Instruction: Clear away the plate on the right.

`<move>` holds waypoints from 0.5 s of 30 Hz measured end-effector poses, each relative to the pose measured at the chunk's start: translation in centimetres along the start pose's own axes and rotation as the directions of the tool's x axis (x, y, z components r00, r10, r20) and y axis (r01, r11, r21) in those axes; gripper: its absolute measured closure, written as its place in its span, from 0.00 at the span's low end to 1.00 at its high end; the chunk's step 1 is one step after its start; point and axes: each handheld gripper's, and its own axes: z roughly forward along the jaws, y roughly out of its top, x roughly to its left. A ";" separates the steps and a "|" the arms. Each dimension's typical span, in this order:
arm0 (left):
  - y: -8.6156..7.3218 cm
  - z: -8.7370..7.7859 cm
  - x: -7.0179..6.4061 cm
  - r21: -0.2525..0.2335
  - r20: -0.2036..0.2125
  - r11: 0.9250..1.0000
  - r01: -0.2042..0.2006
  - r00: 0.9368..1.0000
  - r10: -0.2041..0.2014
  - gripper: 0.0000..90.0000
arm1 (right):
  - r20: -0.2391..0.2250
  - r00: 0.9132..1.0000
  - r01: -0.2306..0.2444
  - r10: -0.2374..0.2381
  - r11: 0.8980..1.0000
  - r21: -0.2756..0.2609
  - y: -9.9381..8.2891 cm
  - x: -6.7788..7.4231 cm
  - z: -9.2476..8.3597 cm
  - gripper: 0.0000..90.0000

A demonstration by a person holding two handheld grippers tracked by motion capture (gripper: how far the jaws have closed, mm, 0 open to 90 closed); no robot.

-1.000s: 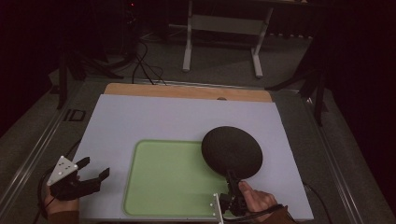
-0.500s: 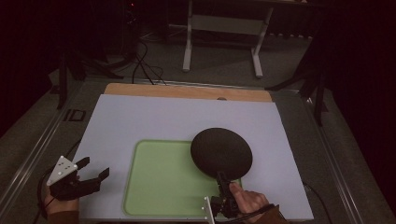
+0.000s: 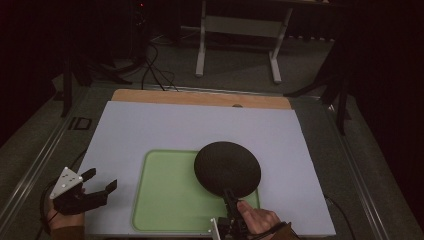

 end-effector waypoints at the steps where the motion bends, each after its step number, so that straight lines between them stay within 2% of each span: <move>1: 0.0 0.0 0.0 0.000 0.000 1.000 0.000 1.000 0.000 0.18 | -0.003 1.000 0.003 -0.003 1.000 -0.004 0.1 0.1 0.0 0.90; 15: 0.0 0.0 0.0 0.000 0.000 1.000 -0.001 1.000 0.001 0.18 | -0.027 1.000 0.008 -0.009 0.998 -0.067 2.6 1.0 -0.1 0.90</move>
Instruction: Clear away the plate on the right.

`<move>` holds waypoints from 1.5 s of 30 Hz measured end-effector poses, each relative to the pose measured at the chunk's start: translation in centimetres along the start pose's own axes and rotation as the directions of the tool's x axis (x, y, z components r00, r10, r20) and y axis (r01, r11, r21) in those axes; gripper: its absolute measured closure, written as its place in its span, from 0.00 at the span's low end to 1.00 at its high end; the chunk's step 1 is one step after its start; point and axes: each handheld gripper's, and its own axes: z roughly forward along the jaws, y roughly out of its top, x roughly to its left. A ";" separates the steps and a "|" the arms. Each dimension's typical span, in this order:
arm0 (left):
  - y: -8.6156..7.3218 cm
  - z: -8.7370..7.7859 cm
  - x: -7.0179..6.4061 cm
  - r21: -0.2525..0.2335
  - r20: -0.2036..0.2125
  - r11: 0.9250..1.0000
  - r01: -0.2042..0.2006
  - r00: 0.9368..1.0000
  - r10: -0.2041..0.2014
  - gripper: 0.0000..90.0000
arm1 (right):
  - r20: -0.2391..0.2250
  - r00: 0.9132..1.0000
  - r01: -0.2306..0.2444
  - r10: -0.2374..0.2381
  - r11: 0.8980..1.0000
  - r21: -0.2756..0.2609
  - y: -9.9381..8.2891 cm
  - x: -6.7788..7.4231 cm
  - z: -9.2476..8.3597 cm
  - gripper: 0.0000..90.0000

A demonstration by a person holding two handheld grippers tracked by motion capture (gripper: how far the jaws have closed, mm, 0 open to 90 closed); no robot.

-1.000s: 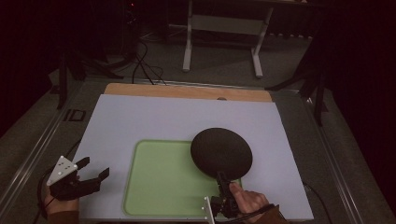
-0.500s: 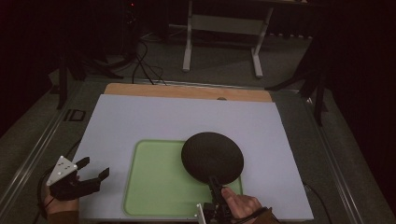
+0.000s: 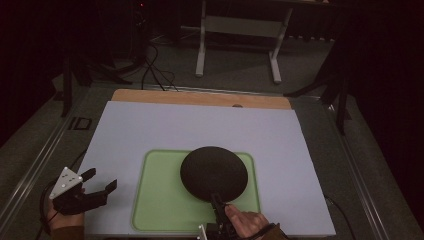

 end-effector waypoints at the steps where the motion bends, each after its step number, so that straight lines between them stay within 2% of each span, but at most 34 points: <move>1: 0.0 0.0 0.0 0.000 0.000 1.000 0.000 1.000 0.000 0.18 | 0.000 1.000 0.000 0.000 1.000 0.000 0.0 0.0 0.0 0.90; 3: 0.0 0.0 0.0 0.000 0.000 1.000 0.000 1.000 0.000 0.18 | -0.003 1.000 -0.014 0.014 1.000 -0.009 0.6 0.1 0.2 0.89; 11: 0.0 0.1 0.0 -0.001 0.000 1.000 0.000 1.000 0.000 0.18 | -0.016 1.000 -0.002 0.001 1.000 -0.025 1.5 0.3 0.5 0.89; 26: 0.0 0.0 0.0 -0.002 0.000 1.000 0.000 1.000 0.000 0.18 | -0.035 0.999 0.018 -0.019 1.000 -0.026 1.9 1.0 1.1 0.89; 36: 0.0 0.0 0.0 0.000 0.000 1.000 -0.001 1.000 0.001 0.18 | -0.091 0.995 0.027 -0.030 0.999 -0.034 1.8 1.3 1.3 0.93; 45: 0.0 0.1 0.0 0.000 0.000 1.000 -0.002 1.000 0.002 0.18 | -0.137 0.991 -0.004 -0.003 0.999 -0.053 2.0 1.2 1.2 0.95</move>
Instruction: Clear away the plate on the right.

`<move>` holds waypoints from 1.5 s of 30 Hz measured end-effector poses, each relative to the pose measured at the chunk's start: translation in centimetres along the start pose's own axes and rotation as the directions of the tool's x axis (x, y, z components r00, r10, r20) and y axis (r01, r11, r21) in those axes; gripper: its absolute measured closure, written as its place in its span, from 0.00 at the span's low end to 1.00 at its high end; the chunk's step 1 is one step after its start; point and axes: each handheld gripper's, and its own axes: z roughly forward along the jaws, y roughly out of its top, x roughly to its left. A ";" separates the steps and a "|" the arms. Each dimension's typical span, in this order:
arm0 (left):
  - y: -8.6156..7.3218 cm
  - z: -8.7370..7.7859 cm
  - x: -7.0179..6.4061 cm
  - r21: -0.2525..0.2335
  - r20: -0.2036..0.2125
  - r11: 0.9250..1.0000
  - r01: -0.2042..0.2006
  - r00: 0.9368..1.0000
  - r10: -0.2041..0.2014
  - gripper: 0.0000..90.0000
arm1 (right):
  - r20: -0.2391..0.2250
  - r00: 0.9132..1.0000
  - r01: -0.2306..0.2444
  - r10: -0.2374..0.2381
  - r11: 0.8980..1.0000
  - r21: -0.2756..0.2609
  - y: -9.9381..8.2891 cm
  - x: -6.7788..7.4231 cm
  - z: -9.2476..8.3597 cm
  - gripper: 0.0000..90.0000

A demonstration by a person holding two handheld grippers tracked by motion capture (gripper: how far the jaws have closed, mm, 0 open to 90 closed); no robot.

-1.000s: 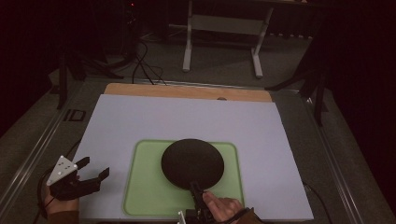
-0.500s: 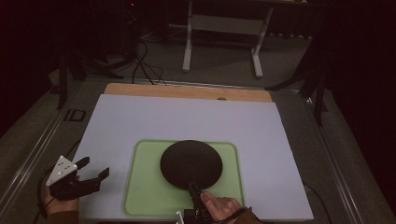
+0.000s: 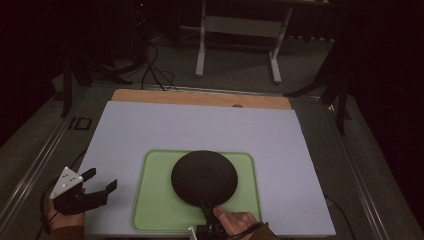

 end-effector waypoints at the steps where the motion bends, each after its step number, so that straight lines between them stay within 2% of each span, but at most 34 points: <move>1: 0.0 0.0 0.0 0.000 0.000 1.000 0.000 1.000 0.000 0.18 | -0.004 1.000 0.001 -0.001 1.000 -0.001 0.0 0.1 0.0 0.96; 11: 0.0 0.0 0.0 0.000 0.000 1.000 0.000 1.000 0.000 0.18 | -0.014 1.000 0.010 -0.010 1.000 -0.004 0.0 0.4 0.1 0.95; 16: 0.0 0.0 0.0 0.001 -0.001 1.000 0.000 1.000 0.000 0.18 | -0.057 0.998 0.016 -0.015 1.000 0.003 -0.1 0.7 0.2 0.91; 17: 0.0 0.0 0.0 0.001 0.000 1.000 0.000 1.000 0.000 0.18 | -0.062 0.998 0.021 -0.021 1.000 0.000 -0.2 1.3 0.2 0.90; 24: 0.0 0.0 0.0 0.002 -0.001 1.000 0.000 1.000 0.000 0.18 | -0.102 0.995 -0.021 0.020 1.000 -0.017 -0.3 0.5 0.0 0.79; 27: 0.0 0.0 0.0 0.002 -0.001 1.000 0.001 1.000 -0.001 0.18 | -0.135 0.989 -0.057 0.053 0.998 -0.025 -0.4 0.3 -0.1 0.77; 33: 0.0 0.0 0.0 0.005 -0.002 1.000 -0.002 1.000 0.002 0.18 | -0.163 0.979 -0.132 0.125 0.990 -0.038 -0.8 0.1 -0.4 0.75; 34: 0.0 0.0 0.0 0.005 -0.001 1.000 -0.002 1.000 0.002 0.18 | -0.171 0.975 -0.153 0.144 0.987 -0.040 -0.8 -0.1 -0.5 0.74; 36: 0.0 0.0 0.0 0.005 -0.001 1.000 -0.002 1.000 0.002 0.18 | -0.176 0.973 -0.162 0.152 0.986 -0.043 -0.9 -0.2 -0.5 0.74; 37: 0.0 0.0 0.0 0.006 -0.001 1.000 -0.002 1.000 0.002 0.18 | -0.193 0.964 -0.194 0.182 0.980 -0.050 -1.0 -0.5 -0.6 0.71; 38: 0.0 0.0 0.0 0.005 -0.001 1.000 -0.002 1.000 0.002 0.18 | -0.205 0.960 -0.206 0.191 0.977 -0.056 -1.0 -0.6 -0.6 0.71; 39: 0.0 0.0 0.0 0.005 -0.001 1.000 -0.003 1.000 0.003 0.18 | -0.207 0.959 -0.210 0.194 0.976 -0.057 -1.1 -0.7 -0.6 0.71; 44: 0.0 0.0 0.0 0.005 -0.001 1.000 -0.003 1.000 0.003 0.18 | -0.235 0.939 -0.272 0.251 0.960 -0.063 -1.4 -1.3 -0.7 0.70; 45: 0.0 0.0 0.0 0.005 0.001 1.000 -0.003 1.000 0.003 0.18 | -0.235 0.938 -0.278 0.256 0.959 -0.062 -1.4 -1.3 -0.8 0.70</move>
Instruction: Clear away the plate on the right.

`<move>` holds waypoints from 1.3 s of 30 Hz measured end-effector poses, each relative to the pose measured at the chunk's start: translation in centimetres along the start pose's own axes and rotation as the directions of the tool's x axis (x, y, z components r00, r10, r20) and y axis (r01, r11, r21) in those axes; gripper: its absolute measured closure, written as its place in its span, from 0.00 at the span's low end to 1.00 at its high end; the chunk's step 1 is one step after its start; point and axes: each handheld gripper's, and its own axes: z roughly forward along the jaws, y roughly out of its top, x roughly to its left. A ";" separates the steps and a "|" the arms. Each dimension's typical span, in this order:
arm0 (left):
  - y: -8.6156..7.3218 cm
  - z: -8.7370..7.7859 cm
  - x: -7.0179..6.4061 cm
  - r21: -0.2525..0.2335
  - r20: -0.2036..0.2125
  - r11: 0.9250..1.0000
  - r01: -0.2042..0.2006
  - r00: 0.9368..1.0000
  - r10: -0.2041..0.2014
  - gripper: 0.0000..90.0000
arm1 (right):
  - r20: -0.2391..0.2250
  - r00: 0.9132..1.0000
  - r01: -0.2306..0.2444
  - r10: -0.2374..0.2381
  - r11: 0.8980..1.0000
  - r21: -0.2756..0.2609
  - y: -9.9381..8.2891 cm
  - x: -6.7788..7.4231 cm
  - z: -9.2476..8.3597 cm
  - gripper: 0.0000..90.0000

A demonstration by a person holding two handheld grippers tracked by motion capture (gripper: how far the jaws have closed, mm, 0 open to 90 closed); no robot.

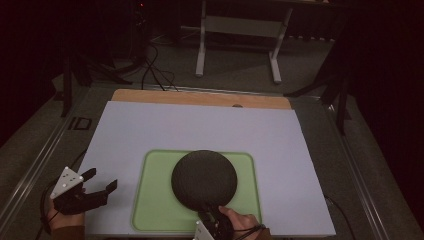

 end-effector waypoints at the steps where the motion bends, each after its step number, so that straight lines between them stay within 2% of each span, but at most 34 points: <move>1: 0.0 0.0 0.0 0.001 0.001 1.000 0.000 1.000 0.000 0.18 | -0.008 1.000 -0.007 0.007 1.000 -0.006 -0.1 -0.1 0.0 0.69; 5: 0.0 0.0 0.0 0.000 0.000 1.000 0.000 1.000 0.000 0.18 | -0.029 0.999 -0.031 0.030 0.999 -0.023 -0.2 -0.5 -0.2 0.66; 9: 0.0 0.0 0.0 0.000 0.001 1.000 -0.001 1.000 0.001 0.18 | -0.037 0.996 -0.079 0.077 0.996 -0.044 -0.3 -0.9 -0.5 0.64; 14: 0.0 0.0 0.0 0.000 0.002 1.000 0.000 1.000 0.000 0.18 | -0.051 0.986 -0.165 0.161 0.984 -0.072 -0.6 -1.4 -0.8 0.62; 25: 0.0 0.1 0.0 0.003 0.003 1.000 -0.003 1.000 0.003 0.18 | -0.053 0.970 -0.241 0.237 0.966 -0.095 -1.5 -2.7 -1.6 0.61; 30: 0.0 0.1 0.0 0.003 0.004 1.000 -0.003 1.000 0.003 0.18 | -0.041 0.950 -0.311 0.309 0.945 -0.100 -2.6 -3.9 -2.0 0.61; 39: 0.0 0.1 0.0 0.001 0.003 1.000 -0.001 1.000 0.001 0.18 | -0.010 0.908 -0.418 0.419 0.902 -0.112 -4.9 -5.3 -3.2 0.61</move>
